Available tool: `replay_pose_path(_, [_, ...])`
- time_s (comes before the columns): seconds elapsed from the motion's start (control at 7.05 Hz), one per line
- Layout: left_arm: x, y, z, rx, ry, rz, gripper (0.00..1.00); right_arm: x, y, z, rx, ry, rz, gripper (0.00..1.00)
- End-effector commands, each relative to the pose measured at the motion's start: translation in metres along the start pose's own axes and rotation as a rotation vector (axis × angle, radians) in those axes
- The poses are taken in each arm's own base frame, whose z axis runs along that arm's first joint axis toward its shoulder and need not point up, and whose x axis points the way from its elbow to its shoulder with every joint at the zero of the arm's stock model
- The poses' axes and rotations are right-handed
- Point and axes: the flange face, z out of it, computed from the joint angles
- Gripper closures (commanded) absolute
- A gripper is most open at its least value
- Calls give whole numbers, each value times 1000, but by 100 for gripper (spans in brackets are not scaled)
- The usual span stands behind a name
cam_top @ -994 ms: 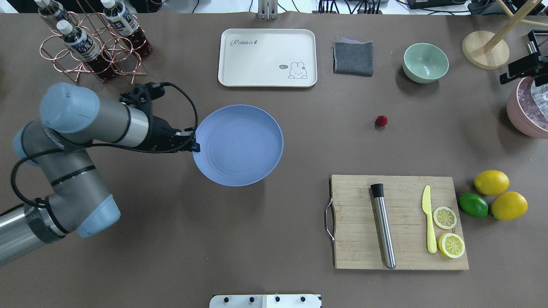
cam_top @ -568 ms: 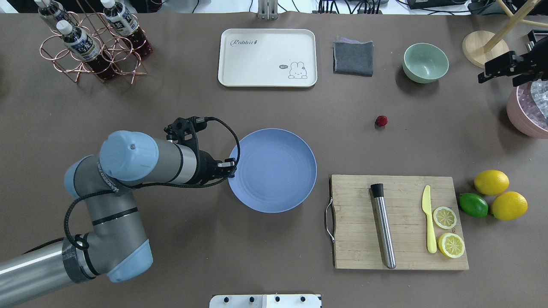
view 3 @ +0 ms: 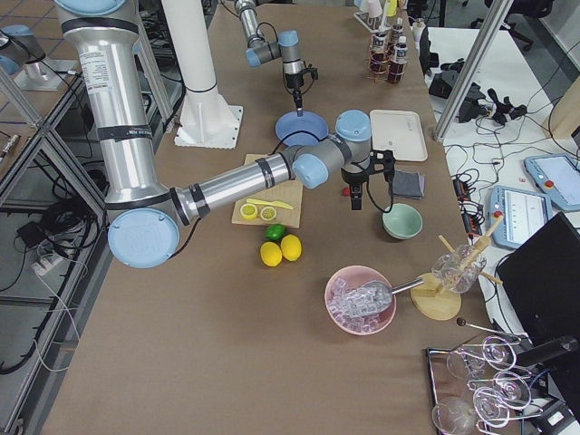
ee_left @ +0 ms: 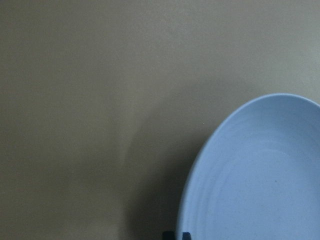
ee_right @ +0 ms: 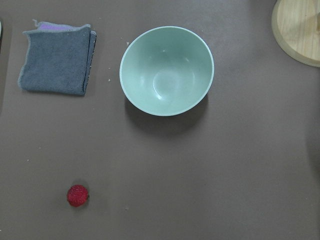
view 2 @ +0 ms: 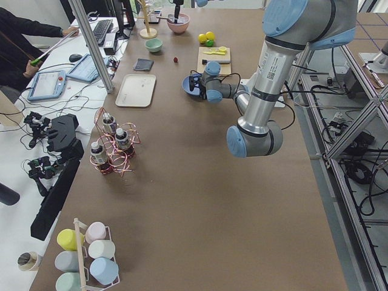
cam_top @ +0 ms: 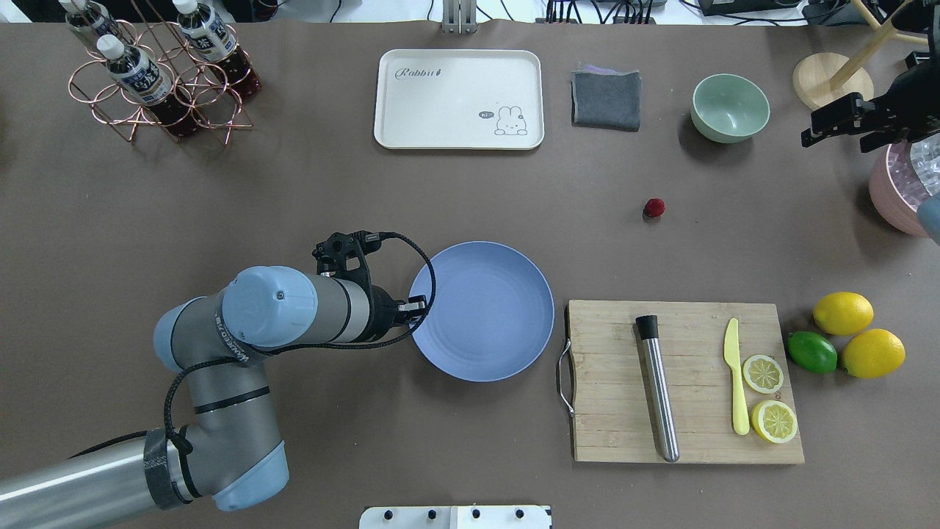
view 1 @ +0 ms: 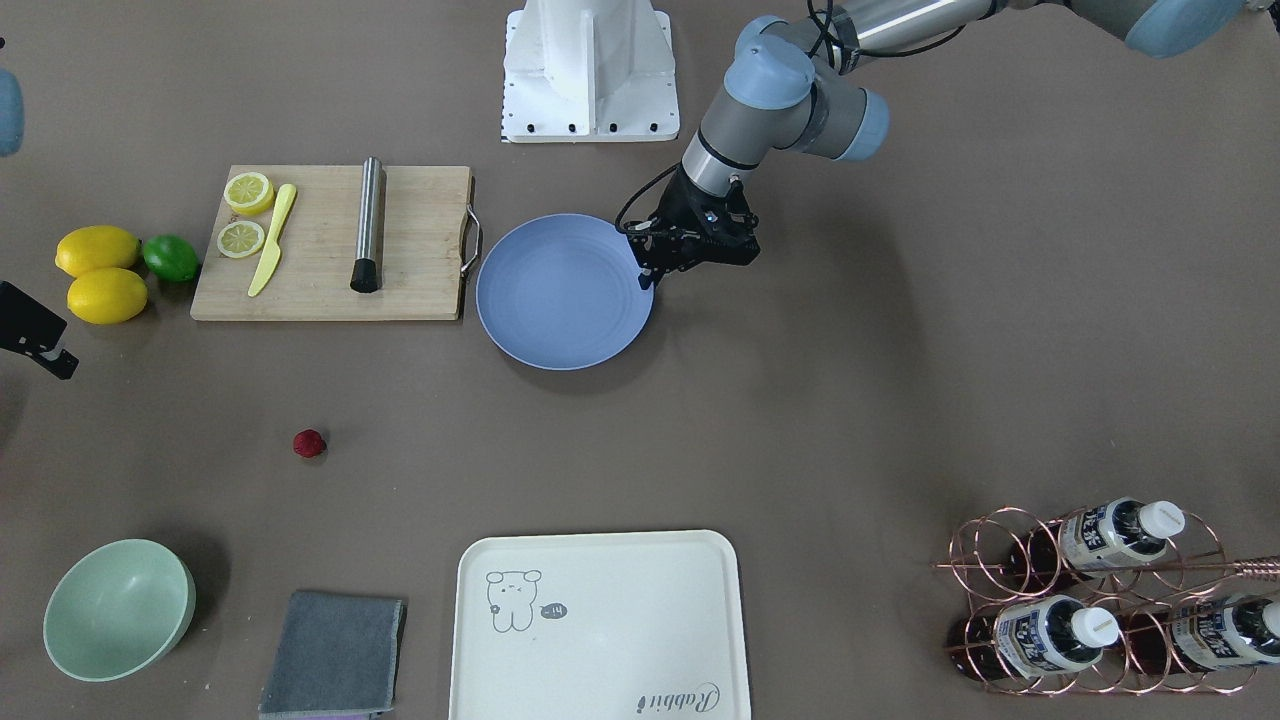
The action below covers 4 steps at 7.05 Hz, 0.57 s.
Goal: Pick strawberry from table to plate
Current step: 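Push the blue plate with the left gripper toward the table center, then raise the left gripper off the plate while the right gripper reaches toward the strawberry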
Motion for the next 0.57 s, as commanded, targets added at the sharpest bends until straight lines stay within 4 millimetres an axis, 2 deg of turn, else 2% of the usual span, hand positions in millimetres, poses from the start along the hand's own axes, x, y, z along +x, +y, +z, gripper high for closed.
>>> replay_pose_path(0.0, [-3,-4,1,8,-2,-2,100,-15,2,8,-6,-9,18,0])
replay_pose_path(0.14, [-8,-7,2,12,-11,-3,84,-20,5,15,9,-6,13,0])
replay_pose_path(0.28, [-9,-16,-2,24,-10,-5,20,-26,7,19,6,-7,36,0])
replay_pose_path(0.43, [-10,-26,-6,39,-9,-10,2,-30,10,23,0,-7,32,0])
